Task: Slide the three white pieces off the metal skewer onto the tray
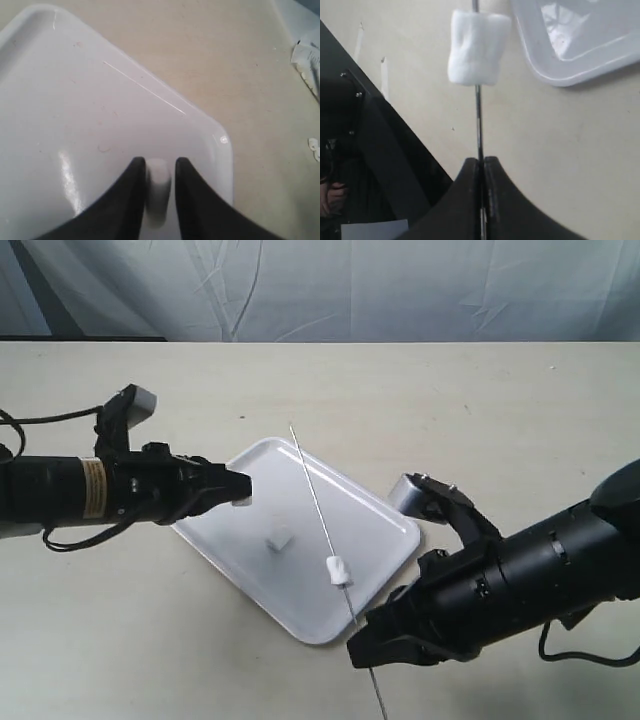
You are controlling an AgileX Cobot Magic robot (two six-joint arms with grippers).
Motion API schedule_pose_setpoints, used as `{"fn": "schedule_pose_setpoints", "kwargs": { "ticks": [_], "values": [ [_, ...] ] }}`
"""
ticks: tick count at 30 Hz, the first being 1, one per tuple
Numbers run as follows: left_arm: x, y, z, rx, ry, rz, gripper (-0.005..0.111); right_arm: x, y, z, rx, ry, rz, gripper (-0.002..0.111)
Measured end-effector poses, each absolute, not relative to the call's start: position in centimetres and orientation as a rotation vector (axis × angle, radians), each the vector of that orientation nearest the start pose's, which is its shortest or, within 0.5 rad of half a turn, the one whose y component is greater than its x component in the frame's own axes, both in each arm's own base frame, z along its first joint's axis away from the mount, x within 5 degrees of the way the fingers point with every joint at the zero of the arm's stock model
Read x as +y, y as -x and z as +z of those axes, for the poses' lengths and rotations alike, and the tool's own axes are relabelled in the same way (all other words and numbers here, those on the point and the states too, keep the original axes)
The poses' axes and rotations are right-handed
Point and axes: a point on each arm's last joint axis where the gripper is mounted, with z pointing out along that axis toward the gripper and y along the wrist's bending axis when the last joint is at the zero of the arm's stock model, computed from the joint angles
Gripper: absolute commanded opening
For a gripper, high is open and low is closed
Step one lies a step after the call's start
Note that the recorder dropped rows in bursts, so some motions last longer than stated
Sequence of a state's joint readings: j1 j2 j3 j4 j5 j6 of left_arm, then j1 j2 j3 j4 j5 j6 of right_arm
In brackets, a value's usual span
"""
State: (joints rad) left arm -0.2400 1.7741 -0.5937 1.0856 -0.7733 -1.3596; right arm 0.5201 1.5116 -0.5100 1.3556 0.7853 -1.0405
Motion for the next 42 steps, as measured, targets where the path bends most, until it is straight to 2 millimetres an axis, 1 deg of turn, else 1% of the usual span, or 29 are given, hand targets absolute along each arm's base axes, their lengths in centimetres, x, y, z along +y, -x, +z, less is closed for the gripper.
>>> {"fn": "schedule_pose_setpoints", "kwargs": {
  "ticks": [1,3,5,7,9,11,12,15,19,22,24,25,28,35,37,38,41,42],
  "values": [
    [-12.4,-26.4,13.2,2.293,-0.175,-1.09,0.044,16.5,-16.1,16.4,2.671,0.635,1.26,-0.001],
    [-12.8,-26.5,12.3,2.31,-0.171,-1.079,0.049,16.7,-16.4,16.7,2.657,0.627,1.276,-0.001],
    [-12.8,-26.7,11.8,2.322,-0.125,-1.076,0.049,16.9,-16.7,16.9,2.643,0.612,1.279,-0.001],
    [-13.2,-26.6,12.4,2.269,-0.098,-1.18,0.049,16.8,-17.3,16.8,2.636,0.52,1.23,-0.001],
    [-13.8,-26.4,13.6,2.169,-0.102,-1.339,0.047,16.6,-18.2,16.7,2.622,0.407,1.153,-0.001],
    [-14.4,-26.0,14.9,2.045,-0.139,-1.505,0.045,16.6,-18.9,16.9,2.594,0.349,1.119,-0.001],
    [-14.4,-26.0,15.1,2.022,-0.146,-1.533,0.045,16.8,-19.1,17.1,2.583,0.339,1.123,-0.001],
    [-14.6,-25.8,15.4,1.999,-0.154,-1.582,0.045,17.2,-19.7,17.7,2.555,0.328,1.161,-0.001],
    [-14.7,-25.4,15.5,2.028,-0.171,-1.622,0.045,17.8,-20.3,18.6,2.513,0.329,1.205,-0.001],
    [-15.2,-24.9,15.4,2.046,-0.194,-1.649,0.045,18.0,-20.3,18.9,2.501,0.334,1.257,-0.001],
    [-16.1,-24.5,15.5,2.058,-0.22,-1.68,0.045,18.2,-20.1,19.1,2.498,0.35,1.292,-0.001],
    [-16.9,-24.3,15.8,2.057,-0.248,-1.704,0.045,18.2,-20.0,19.1,2.497,0.357,1.306,-0.001],
    [-18.0,-24.5,16.4,2.044,-0.276,-1.742,0.045,18.3,-19.8,19.3,2.493,0.376,1.347,-0.001],
    [-18.2,-24.7,16.7,2.039,-0.272,-1.756,0.044,18.3,-19.5,19.2,2.5,0.42,1.345,-0.001],
    [-18.2,-24.7,16.7,2.039,-0.272,-1.756,0.04,18.3,-19.5,19.2,2.503,0.433,1.338,-0.001],
    [-18.2,-24.7,16.7,2.04,-0.275,-1.756,0.033,18.3,-19.5,19.1,2.504,0.439,1.335,-0.001],
    [-18.2,-24.7,16.7,2.042,-0.279,-1.756,0.02,18.3,-19.5,19.1,2.505,0.443,1.333,-0.001],
    [-18.2,-24.7,16.7,2.044,-0.279,-1.754,0.018,18.3,-19.5,19.1,2.504,0.446,1.332,-0.001]
  ]
}}
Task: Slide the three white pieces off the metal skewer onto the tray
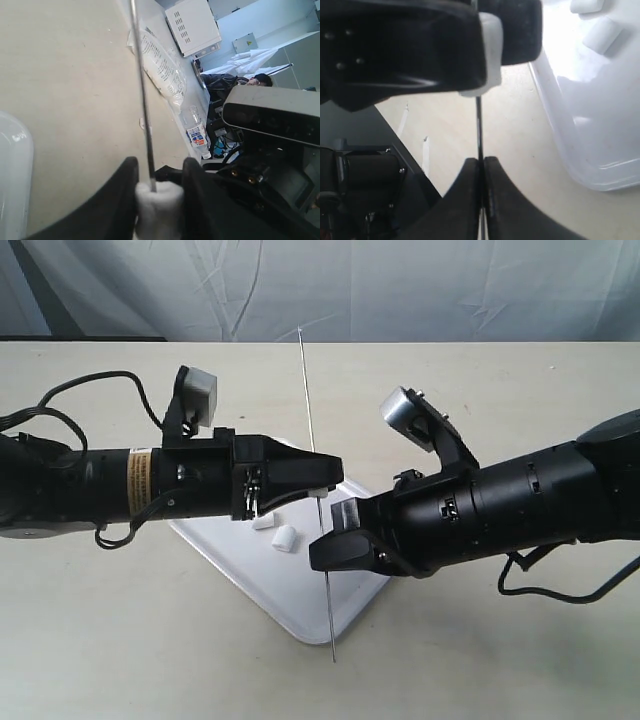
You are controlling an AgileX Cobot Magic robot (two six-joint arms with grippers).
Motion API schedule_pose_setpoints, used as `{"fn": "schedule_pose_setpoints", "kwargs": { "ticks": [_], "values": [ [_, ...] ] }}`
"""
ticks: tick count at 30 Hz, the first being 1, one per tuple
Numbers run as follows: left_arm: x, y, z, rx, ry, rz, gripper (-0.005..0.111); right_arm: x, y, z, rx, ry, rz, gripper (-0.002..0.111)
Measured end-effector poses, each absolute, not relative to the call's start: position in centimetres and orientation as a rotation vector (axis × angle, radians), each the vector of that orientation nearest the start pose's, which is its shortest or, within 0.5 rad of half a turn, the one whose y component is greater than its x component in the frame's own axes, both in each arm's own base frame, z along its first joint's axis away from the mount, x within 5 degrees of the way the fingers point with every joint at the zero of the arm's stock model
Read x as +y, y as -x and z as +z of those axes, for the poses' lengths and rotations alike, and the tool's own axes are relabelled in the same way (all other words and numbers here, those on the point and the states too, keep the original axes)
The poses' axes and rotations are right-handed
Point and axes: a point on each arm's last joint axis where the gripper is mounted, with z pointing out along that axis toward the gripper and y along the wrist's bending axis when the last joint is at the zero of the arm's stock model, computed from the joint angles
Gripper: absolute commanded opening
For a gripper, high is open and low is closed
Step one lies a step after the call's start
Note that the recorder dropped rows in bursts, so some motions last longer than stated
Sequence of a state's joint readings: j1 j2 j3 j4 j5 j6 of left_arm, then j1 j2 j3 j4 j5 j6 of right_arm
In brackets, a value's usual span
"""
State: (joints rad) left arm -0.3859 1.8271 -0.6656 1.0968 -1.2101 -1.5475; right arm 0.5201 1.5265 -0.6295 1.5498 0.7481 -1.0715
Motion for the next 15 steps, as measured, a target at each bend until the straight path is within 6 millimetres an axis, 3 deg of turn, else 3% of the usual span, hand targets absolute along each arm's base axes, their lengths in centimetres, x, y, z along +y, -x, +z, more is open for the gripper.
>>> {"fn": "schedule_pose_setpoints", "kwargs": {
  "ticks": [15],
  "values": [
    [-18.01,-24.83,16.59,2.049,-0.271,-1.742,0.017,18.15,-19.24,18.89,2.515,0.537,1.291,-0.001]
  ]
}}
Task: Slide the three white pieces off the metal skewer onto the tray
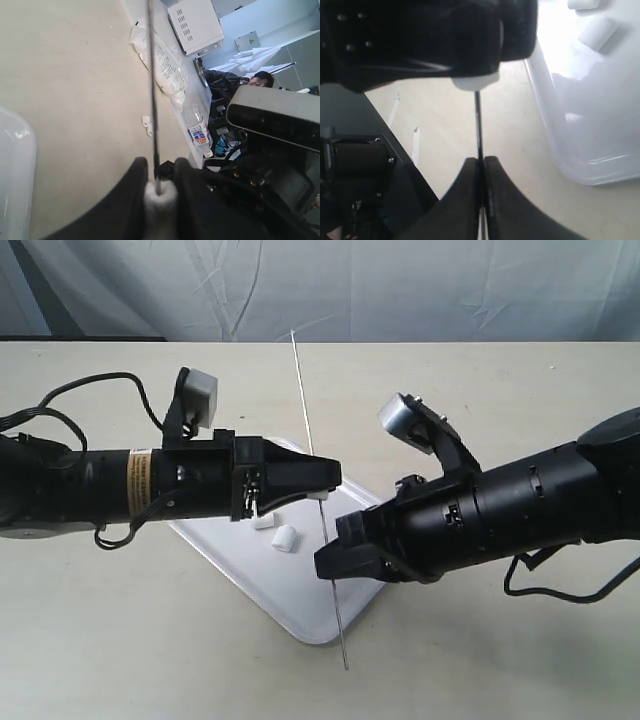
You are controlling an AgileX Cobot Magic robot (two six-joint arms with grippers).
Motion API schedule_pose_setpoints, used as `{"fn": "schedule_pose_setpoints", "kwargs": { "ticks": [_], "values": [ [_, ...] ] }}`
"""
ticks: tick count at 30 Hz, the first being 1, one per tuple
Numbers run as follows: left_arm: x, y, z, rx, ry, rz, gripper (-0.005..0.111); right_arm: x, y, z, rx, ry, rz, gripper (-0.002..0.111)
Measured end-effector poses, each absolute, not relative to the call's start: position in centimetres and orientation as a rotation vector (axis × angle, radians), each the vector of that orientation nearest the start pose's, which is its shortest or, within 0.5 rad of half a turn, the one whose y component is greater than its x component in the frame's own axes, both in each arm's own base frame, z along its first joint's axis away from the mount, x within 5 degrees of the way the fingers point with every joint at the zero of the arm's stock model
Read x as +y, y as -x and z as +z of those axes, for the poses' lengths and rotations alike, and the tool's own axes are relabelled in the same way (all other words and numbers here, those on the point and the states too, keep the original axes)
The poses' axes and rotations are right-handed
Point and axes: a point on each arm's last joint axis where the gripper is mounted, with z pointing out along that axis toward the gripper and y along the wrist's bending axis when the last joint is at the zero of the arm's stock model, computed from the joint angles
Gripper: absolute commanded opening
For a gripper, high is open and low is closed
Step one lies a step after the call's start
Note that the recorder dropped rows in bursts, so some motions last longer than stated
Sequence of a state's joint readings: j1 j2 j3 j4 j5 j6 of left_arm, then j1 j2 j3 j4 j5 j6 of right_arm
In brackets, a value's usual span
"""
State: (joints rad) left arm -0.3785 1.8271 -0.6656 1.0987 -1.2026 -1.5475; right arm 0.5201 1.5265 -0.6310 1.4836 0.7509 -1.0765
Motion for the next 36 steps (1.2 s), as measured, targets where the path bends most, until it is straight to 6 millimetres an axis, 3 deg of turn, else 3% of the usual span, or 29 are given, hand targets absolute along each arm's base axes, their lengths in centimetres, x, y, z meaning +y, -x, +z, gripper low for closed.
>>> {"fn": "schedule_pose_setpoints", "kwargs": {
  "ticks": [6,17,22,26,31,36],
  "values": [
    [-16.2,-26.0,16.6,2.034,-0.204,-1.702,0.017,17.6,-17.9,17.8,2.574,0.611,1.303,-0.001],
    [-10.7,-28.8,16.7,1.97,0.021,-1.58,0.017,15.8,-14.3,15.1,2.74,0.746,1.292,-0.001],
    [-9.3,-29.3,16.7,1.954,0.069,-1.551,0.017,15.6,-14.0,14.7,2.762,0.76,1.291,-0.001],
    [-9.5,-29.0,15.8,2.062,-0.008,-1.459,0.021,15.8,-14.8,15.0,2.749,0.722,1.245,-0.001],
    [-11.5,-27.9,13.9,2.258,-0.24,-1.232,0.042,16.8,-17.2,16.8,2.682,0.856,1.143,-0.001],
    [-12.9,-27.7,13.0,2.303,-0.331,-1.05,0.05,17.2,-20.6,19.3,2.708,0.868,0.87,-0.001]
  ]
}}
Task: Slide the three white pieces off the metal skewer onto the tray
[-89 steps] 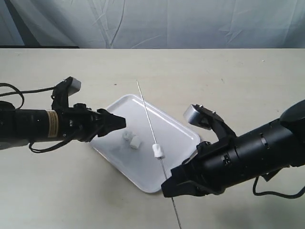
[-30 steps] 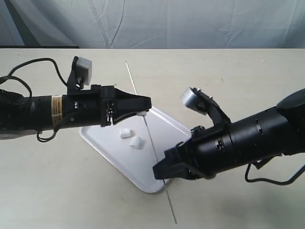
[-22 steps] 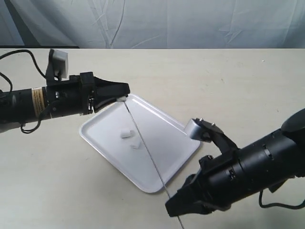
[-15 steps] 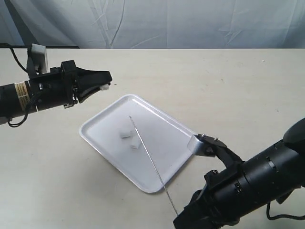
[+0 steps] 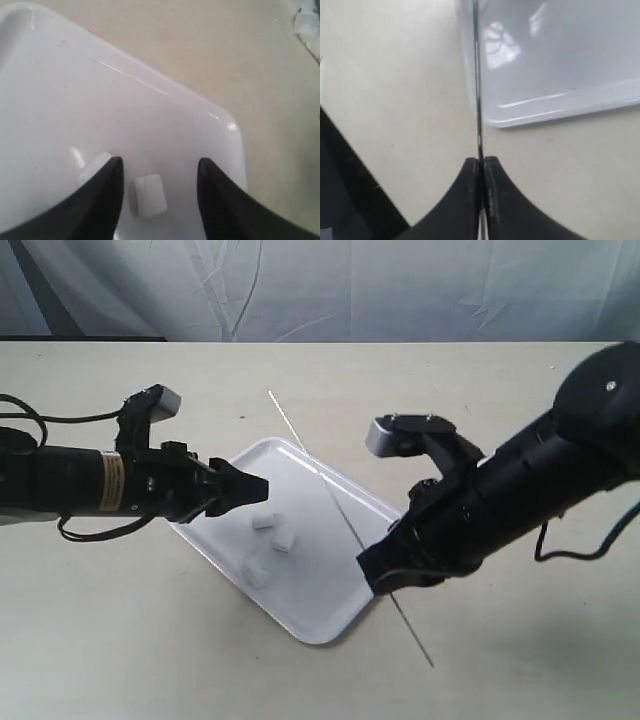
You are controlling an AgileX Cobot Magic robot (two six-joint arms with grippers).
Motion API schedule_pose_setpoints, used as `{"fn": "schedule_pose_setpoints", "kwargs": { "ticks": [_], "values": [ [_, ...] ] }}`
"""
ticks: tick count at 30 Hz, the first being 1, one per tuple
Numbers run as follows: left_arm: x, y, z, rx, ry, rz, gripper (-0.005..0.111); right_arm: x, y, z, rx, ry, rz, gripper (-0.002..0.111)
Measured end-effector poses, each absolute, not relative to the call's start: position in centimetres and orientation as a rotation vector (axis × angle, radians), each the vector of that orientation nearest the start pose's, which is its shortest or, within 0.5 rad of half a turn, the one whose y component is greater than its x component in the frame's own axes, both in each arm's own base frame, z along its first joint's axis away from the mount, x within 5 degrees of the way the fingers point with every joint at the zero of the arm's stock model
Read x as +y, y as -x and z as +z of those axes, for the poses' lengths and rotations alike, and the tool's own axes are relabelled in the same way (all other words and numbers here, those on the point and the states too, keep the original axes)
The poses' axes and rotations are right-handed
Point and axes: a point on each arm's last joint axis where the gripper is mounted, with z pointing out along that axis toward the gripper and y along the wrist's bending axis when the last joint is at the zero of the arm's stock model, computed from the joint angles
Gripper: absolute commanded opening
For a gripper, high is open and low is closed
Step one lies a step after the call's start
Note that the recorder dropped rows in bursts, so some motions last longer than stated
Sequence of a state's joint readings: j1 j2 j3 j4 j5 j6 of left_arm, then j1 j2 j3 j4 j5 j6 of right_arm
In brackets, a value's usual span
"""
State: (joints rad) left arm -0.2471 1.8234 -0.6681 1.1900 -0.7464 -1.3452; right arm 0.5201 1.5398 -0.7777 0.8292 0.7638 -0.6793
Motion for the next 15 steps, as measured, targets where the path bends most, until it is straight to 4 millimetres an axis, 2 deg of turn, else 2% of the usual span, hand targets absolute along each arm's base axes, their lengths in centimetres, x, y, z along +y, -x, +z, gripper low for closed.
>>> {"fn": "schedule_pose_setpoints", "kwargs": {
  "ticks": [4,9,11,15],
  "values": [
    [-13.1,-28.0,13.0,2.29,-0.31,-0.999,0.057,17.3,-22.6,19.7,2.746,0.863,0.717,-0.001],
    [-12.4,-28.4,13.8,2.254,-0.269,-0.965,0.06,18.2,-24.4,17.9,2.823,0.832,0.69,0.001],
    [-11.7,-28.6,14.8,2.224,-0.275,-0.938,0.06,18.6,-25.0,16.8,2.856,0.826,0.689,0.009],
    [-10.3,-28.3,17.4,2.144,-0.362,-0.879,0.06,19.3,-26.3,14.7,2.917,0.829,0.685,0.034]
  ]
}}
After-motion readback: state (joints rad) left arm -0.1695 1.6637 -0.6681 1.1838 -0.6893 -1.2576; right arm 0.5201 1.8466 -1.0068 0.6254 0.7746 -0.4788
